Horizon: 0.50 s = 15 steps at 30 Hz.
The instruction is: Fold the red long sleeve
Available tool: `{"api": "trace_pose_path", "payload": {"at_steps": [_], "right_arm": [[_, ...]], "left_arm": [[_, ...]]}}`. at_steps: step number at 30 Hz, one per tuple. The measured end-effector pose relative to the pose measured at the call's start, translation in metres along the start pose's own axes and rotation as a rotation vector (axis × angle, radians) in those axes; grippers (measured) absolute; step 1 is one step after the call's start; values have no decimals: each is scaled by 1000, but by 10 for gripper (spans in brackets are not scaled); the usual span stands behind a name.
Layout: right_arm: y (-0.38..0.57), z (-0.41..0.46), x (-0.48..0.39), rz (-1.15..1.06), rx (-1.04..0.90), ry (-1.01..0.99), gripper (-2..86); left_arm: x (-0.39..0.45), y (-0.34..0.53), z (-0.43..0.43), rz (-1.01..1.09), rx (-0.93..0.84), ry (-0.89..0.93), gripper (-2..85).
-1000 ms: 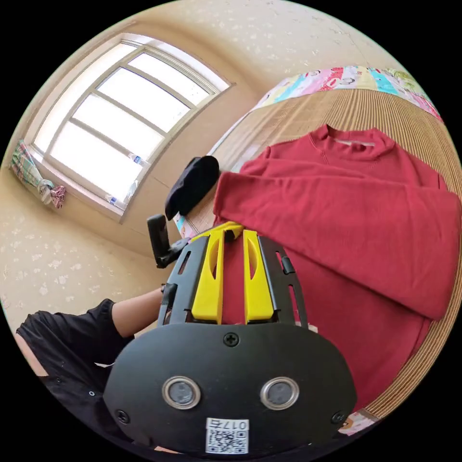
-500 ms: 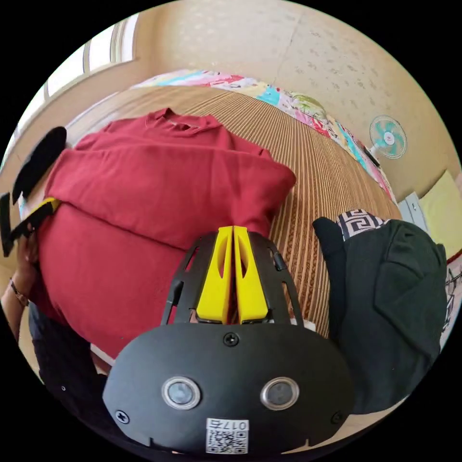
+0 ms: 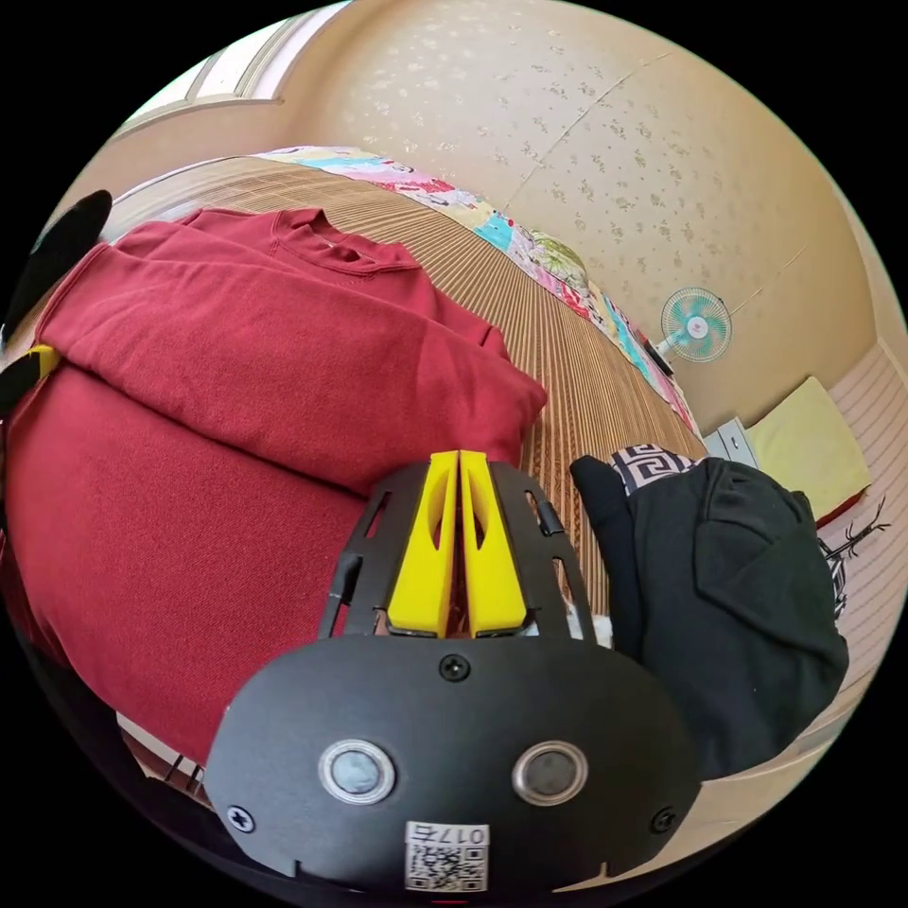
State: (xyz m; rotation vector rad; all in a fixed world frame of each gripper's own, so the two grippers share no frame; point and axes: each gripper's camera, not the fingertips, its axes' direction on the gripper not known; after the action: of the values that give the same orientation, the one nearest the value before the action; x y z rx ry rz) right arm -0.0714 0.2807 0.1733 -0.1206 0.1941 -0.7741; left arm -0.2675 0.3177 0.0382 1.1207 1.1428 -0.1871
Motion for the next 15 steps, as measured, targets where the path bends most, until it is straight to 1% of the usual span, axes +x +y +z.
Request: {"api": "trace_pose_path", "payload": {"at_steps": [2, 4, 6, 8, 10, 12, 14, 15], "right_arm": [[3, -5, 15, 18, -2, -82, 4], [15, -15, 45, 125, 8, -200, 4], [29, -19, 64, 215, 11, -256, 5], [44, -23, 75, 274, 22, -285, 5], [61, -28, 81, 313, 21, -282, 5], [70, -32, 79, 298, 27, -251, 4], [77, -36, 78, 276, 44, -234, 4], [79, -38, 80, 271, 48, -231, 3]], "left_arm": [[-16, 2, -10, -150, 35, 76, 82], [-31, 9, -24, -307, 120, 120, 99], [-37, 6, -26, -356, 135, 115, 109], [-40, -4, -19, -381, 103, 105, 107], [-42, -21, -9, -456, 38, 14, 70], [-30, -42, -3, -433, -1, -36, 51], [-1, -75, -3, -288, -23, -51, 48], [23, -98, -7, -165, -35, -64, 47]]}}
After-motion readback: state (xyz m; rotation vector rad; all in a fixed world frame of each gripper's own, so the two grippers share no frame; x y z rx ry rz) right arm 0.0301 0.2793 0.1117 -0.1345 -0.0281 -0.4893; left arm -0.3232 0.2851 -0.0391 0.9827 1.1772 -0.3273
